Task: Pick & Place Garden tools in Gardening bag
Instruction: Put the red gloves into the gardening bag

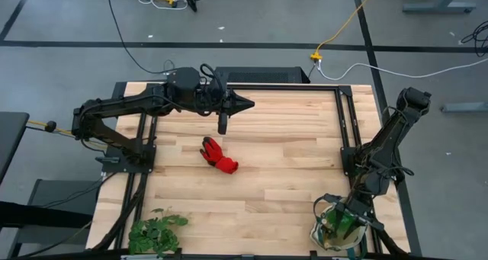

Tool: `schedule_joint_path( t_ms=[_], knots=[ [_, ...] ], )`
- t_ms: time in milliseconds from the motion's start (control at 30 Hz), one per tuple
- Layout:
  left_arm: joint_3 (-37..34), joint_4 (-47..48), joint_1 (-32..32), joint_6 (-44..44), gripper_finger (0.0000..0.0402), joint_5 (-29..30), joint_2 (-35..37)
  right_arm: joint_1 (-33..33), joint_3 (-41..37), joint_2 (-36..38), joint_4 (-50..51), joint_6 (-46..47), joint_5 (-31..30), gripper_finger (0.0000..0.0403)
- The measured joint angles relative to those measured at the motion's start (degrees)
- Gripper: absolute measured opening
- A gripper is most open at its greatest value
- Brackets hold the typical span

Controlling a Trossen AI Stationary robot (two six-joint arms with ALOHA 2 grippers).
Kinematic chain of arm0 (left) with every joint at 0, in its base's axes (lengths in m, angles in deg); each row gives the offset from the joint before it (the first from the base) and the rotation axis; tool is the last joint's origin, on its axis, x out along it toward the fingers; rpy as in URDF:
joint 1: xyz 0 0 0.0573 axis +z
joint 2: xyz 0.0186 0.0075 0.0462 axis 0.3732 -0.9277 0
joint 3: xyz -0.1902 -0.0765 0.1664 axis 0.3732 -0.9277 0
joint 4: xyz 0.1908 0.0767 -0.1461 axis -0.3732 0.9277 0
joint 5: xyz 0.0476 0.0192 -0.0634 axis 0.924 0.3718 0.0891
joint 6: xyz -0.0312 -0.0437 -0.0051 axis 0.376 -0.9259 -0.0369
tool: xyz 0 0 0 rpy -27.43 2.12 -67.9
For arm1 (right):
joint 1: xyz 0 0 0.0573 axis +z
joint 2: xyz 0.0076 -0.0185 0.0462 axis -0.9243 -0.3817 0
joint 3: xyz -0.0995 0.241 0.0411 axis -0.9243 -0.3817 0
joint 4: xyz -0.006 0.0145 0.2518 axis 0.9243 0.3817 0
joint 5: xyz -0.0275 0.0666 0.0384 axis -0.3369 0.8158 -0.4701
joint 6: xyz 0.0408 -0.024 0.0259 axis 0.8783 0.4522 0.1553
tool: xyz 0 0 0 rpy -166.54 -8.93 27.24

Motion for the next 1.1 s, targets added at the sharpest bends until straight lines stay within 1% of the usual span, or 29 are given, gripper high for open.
schedule_joint_path(
  t_ms=[300, 433, 533, 700, 967, 1100],
  knots=[
    [0.0, 0.0, 0.0, 0.0, 0.0002, 0.0, 0.0, 0.0, 0.0, 0.0, 0.0, 0.0, 0.0, 0.0146],
    [0.0, 0.0, 0.0, 0.0, 0.0002, 0.0, 0.0, 0.0, 0.0, 0.0, -0.1, 0.1, 0.0, 0.0145],
    [0.0, 0.0, 0.0, 0.0, 0.0002, 0.0, 0.0, -0.1, 0.0, 0.0, -0.5, 0.0, 0.0, 0.0137],
    [0.0, 0.0, 0.0, 0.0, 0.0002, 0.0, 0.0, -1.1, 0.0, 0.0, -2.7, 0.0, -0.5, 0.0104],
    [0.0, 0.0, 0.0, 0.0, 0.0002, 0.0, 0.0, -3.3, 0.0, 0.0, -4.6, -2.1, -5.4, 0.0030],
    [0.0, 0.0, 0.0, 0.0, 0.0002, 0.0, 0.0, -4.9, 0.0, 0.0, -4.6, -2.1, -5.2, 0.0004]
  ],
)
